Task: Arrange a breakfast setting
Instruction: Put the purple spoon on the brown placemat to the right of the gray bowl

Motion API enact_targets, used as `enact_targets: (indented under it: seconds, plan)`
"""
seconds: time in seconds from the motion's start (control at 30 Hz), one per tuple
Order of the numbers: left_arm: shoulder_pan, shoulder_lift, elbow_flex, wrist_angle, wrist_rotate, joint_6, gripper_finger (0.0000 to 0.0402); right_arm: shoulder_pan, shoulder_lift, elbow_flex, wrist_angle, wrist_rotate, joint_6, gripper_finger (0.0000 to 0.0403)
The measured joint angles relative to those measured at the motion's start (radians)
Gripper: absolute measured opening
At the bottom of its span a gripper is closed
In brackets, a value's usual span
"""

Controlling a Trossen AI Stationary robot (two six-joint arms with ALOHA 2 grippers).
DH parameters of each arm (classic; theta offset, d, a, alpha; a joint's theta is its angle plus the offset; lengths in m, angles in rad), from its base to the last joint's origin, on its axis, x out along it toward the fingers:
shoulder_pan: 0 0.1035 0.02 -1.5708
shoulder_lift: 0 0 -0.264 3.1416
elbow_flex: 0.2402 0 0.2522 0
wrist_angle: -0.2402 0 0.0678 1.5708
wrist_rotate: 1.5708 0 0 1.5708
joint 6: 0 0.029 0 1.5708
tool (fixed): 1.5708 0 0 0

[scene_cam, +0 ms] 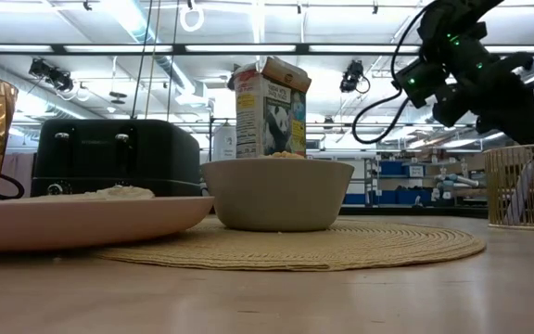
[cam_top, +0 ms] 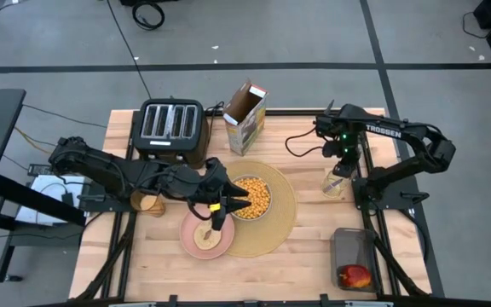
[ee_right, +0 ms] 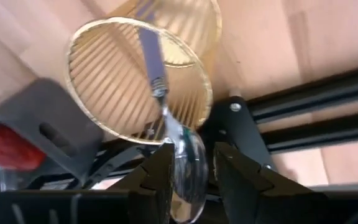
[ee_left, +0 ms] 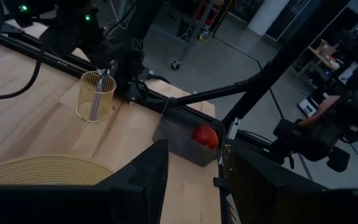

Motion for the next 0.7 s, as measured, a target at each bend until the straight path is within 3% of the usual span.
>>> enact_targets:
  seconds: [0.1,0.37,0.7]
  plan:
    - [0.000,0.000,0.000,0.000,0.000,0.000,0.0157,0.012,0.001,0.000,0.000,0.007,-0.040,0.0119]
    - [0.005,0.000,0.000,0.001,0.000,-0.001,0.0157,0.052,0.001,0.000,0.000,0.168,-0.139,0.0117]
    - [0.035,0.000,0.000,0.004,-0.001,0.000,0.0157,0.074,0.001,0.084,0.025,0.207,-0.168,0.0106]
